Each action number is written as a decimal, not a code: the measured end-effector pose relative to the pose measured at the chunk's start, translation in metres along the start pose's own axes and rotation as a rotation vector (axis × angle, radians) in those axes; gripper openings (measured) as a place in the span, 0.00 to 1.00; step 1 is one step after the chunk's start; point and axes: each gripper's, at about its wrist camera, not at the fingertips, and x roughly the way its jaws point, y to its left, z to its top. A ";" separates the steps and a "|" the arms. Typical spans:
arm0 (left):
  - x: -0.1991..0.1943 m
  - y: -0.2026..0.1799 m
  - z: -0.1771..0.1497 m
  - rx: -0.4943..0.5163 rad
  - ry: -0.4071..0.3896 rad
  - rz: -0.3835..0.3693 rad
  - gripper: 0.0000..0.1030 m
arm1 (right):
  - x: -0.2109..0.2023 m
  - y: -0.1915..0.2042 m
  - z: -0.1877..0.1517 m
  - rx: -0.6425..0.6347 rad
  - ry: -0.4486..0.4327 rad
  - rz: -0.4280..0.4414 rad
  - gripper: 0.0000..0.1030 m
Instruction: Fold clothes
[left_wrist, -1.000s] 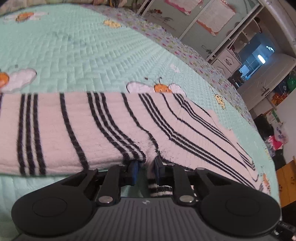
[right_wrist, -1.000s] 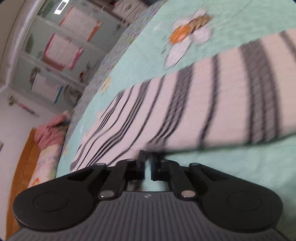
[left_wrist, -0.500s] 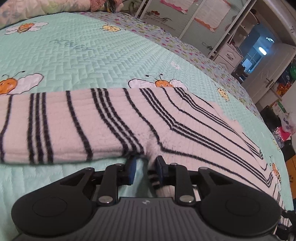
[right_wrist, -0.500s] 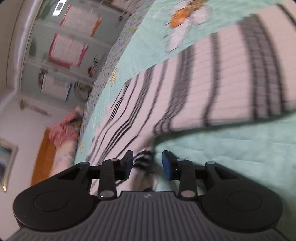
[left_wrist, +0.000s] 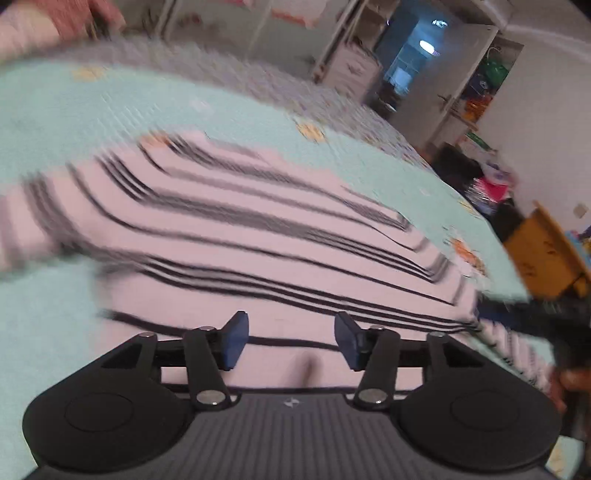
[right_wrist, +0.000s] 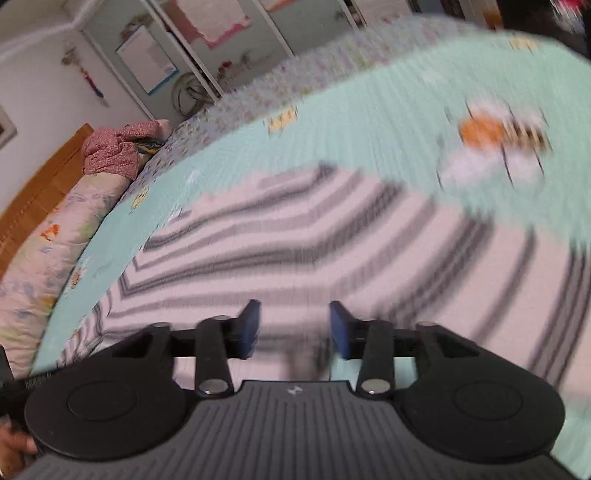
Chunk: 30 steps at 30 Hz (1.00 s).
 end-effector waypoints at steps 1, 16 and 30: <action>0.010 0.003 -0.002 -0.028 -0.001 0.007 0.55 | 0.006 0.003 0.012 -0.026 -0.013 -0.008 0.62; 0.017 0.043 -0.040 -0.112 -0.252 -0.250 0.66 | 0.149 0.012 0.112 -0.183 0.065 -0.097 0.64; 0.010 0.047 -0.046 -0.143 -0.253 -0.310 0.68 | 0.161 0.039 0.104 -0.287 0.132 -0.076 0.20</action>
